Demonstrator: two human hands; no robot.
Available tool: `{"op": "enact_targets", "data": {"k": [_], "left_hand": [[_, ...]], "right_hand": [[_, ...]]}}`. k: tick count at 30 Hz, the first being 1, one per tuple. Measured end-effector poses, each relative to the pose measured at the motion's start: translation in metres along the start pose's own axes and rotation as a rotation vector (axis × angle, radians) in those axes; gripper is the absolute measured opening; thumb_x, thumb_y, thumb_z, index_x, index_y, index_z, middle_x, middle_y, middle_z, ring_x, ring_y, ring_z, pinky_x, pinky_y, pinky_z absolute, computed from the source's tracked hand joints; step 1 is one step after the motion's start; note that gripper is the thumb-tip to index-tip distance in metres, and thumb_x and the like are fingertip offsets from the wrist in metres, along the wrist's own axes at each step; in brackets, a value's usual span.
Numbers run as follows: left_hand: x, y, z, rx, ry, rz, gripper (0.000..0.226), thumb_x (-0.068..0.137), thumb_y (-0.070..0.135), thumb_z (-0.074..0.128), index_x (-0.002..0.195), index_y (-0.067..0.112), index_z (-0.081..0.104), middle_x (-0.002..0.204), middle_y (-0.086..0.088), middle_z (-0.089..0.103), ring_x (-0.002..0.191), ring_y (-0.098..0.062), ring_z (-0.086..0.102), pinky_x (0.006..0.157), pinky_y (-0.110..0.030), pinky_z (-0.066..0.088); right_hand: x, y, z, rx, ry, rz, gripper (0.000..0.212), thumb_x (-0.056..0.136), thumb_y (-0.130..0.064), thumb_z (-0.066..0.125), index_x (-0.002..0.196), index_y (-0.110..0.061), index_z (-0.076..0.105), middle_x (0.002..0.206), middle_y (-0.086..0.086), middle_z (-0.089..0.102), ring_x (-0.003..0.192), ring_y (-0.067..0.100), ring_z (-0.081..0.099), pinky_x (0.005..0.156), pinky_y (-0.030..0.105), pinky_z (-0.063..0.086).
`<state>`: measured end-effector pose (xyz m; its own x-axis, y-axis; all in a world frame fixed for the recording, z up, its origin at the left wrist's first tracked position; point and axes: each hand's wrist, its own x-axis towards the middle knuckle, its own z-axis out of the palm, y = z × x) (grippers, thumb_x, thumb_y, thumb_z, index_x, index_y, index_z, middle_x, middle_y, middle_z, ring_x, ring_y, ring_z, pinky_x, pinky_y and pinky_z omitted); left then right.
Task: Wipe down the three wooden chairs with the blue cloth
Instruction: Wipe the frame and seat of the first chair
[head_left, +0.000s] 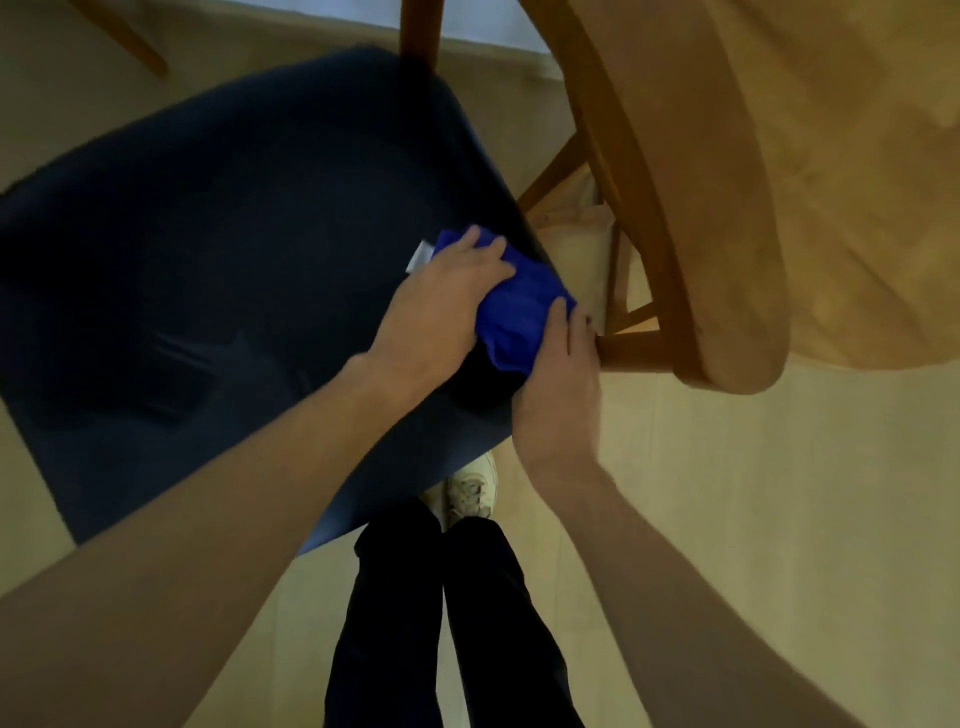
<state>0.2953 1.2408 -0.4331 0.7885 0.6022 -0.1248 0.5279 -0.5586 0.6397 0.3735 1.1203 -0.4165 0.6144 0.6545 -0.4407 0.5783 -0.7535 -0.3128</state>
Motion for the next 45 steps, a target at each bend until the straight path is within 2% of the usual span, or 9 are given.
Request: {"op": "enact_targets", "data": {"k": [7, 11, 16, 22, 28, 35, 38, 42, 45], "left_hand": [[-0.083, -0.006, -0.014, 0.123, -0.268, 0.09, 0.072, 0.063, -0.008, 0.078, 0.129, 0.013, 0.058, 0.14, -0.006, 0.051, 0.133, -0.028, 0.043, 0.1, -0.046, 0.045], [-0.057, 0.012, -0.028, 0.145, -0.226, 0.081, 0.067, 0.07, -0.008, 0.069, 0.132, 0.015, 0.055, 0.142, -0.005, 0.05, 0.132, -0.03, 0.044, 0.098, -0.051, 0.048], [0.027, 0.045, -0.012, 0.074, -0.097, 0.115, 0.043, 0.084, -0.003, 0.056, 0.124, 0.013, 0.061, 0.136, -0.005, 0.055, 0.131, -0.024, 0.044, 0.111, -0.031, 0.026], [-0.024, -0.012, -0.008, 0.062, -0.219, 0.188, 0.051, 0.082, 0.0, 0.067, 0.129, 0.016, 0.058, 0.145, 0.0, 0.046, 0.141, -0.018, 0.029, 0.115, -0.033, 0.025], [-0.145, -0.065, -0.049, 0.014, -0.306, 0.093, 0.043, 0.079, -0.001, 0.07, 0.12, 0.014, 0.066, 0.137, -0.001, 0.055, 0.137, -0.019, 0.037, 0.108, -0.041, 0.039], [-0.216, -0.09, -0.086, 0.113, -0.336, -0.116, 0.063, 0.069, -0.01, 0.07, 0.124, 0.02, 0.063, 0.135, 0.002, 0.056, 0.129, -0.023, 0.049, 0.102, -0.045, 0.045], [-0.175, -0.059, -0.076, 0.084, -0.179, -0.092, 0.057, 0.076, -0.002, 0.057, 0.129, 0.019, 0.06, 0.138, -0.001, 0.054, 0.128, -0.024, 0.05, 0.107, -0.035, 0.035], [-0.078, -0.007, -0.03, -0.064, -0.013, -0.071, 0.051, 0.082, 0.006, 0.044, 0.13, 0.017, 0.059, 0.141, -0.003, 0.051, 0.135, -0.025, 0.041, 0.111, -0.049, 0.032], [-0.039, 0.011, 0.005, -0.105, -0.048, -0.038, 0.049, 0.089, 0.0, 0.05, 0.135, 0.018, 0.053, 0.147, 0.0, 0.043, 0.141, -0.019, 0.03, 0.112, -0.025, 0.015]], "right_hand": [[-0.058, 0.023, -0.019, 0.172, -0.441, -0.027, 0.075, 0.094, -0.007, 0.056, 0.156, -0.023, 0.017, 0.156, 0.002, 0.031, 0.138, 0.017, 0.037, 0.114, 0.036, 0.035], [-0.045, 0.033, -0.041, 0.229, -0.315, -0.116, 0.076, 0.092, -0.001, 0.057, 0.155, -0.023, 0.02, 0.159, -0.001, 0.027, 0.142, 0.013, 0.032, 0.117, 0.028, 0.029], [-0.014, 0.036, -0.041, 0.336, -0.083, -0.087, 0.069, 0.093, -0.002, 0.054, 0.153, -0.022, 0.026, 0.143, 0.003, 0.049, 0.122, 0.017, 0.052, 0.101, 0.027, 0.044], [-0.055, 0.016, 0.01, 0.148, -0.048, -0.036, 0.083, 0.088, 0.004, 0.057, 0.155, -0.028, 0.018, 0.162, 0.001, 0.019, 0.138, 0.028, 0.038, 0.108, 0.044, 0.041], [-0.151, -0.048, 0.07, 0.216, -0.254, -0.043, 0.084, 0.094, -0.007, 0.056, 0.155, -0.035, 0.004, 0.164, -0.006, 0.009, 0.144, 0.022, 0.027, 0.113, 0.039, 0.035], [-0.152, -0.07, 0.059, 0.23, -0.527, -0.263, 0.071, 0.094, -0.009, 0.055, 0.154, -0.03, 0.022, 0.158, -0.004, 0.028, 0.138, 0.013, 0.036, 0.113, 0.025, 0.03], [-0.117, -0.046, 0.026, 0.267, -0.338, -0.268, 0.072, 0.086, 0.005, 0.056, 0.149, -0.025, 0.037, 0.153, -0.003, 0.038, 0.137, 0.013, 0.039, 0.113, 0.017, 0.023], [-0.059, 0.001, -0.016, 0.196, -0.048, -0.197, 0.081, 0.082, 0.013, 0.056, 0.15, -0.026, 0.035, 0.155, -0.001, 0.036, 0.139, 0.014, 0.037, 0.114, 0.029, 0.031], [-0.036, 0.031, -0.022, 0.103, 0.027, -0.15, 0.083, 0.085, 0.012, 0.058, 0.152, -0.027, 0.029, 0.156, -0.002, 0.033, 0.141, 0.017, 0.035, 0.114, 0.042, 0.036]]}}
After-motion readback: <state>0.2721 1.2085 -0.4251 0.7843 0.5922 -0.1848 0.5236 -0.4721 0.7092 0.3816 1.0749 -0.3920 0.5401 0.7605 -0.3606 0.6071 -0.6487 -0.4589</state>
